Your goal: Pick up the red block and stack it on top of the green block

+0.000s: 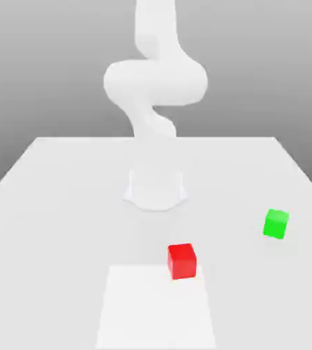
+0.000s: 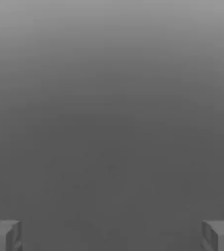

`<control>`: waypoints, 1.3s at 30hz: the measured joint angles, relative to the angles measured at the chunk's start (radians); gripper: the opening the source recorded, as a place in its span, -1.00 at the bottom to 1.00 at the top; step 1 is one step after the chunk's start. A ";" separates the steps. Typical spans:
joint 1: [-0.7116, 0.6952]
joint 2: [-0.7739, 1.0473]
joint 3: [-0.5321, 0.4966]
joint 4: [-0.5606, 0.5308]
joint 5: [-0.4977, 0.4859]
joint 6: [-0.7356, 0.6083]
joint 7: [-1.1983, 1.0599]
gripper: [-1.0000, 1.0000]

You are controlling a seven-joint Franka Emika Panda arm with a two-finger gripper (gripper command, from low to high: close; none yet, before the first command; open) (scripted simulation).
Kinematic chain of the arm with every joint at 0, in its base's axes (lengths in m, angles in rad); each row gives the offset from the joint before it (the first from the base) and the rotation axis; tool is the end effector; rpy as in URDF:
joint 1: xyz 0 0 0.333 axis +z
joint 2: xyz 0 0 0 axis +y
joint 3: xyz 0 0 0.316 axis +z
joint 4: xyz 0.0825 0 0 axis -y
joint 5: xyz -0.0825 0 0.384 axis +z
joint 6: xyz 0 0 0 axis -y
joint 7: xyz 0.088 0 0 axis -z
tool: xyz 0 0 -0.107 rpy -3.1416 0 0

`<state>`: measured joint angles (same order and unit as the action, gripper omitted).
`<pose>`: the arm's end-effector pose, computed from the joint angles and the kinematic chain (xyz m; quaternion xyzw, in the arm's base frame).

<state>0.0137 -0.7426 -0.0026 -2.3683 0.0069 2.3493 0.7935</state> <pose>0.3718 0.0039 0.6610 -0.8641 0.3579 -0.3241 0.1424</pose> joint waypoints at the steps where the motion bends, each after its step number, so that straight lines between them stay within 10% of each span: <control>1: 0.007 0.028 -0.001 -0.033 0.003 0.024 -0.003 0.00; 16: 0.090 0.496 0.054 -0.542 0.032 0.411 -0.034 0.00; 23: 0.120 0.855 0.031 -0.569 -0.031 0.701 0.010 0.00; 24: 0.131 0.891 0.020 -0.565 -0.037 0.733 0.015 -1.00; 39: 0.127 0.639 0.037 -0.600 0.006 0.515 -0.014 -1.00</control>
<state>0.1408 -0.1040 0.0340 -2.9686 0.0124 2.8648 0.7797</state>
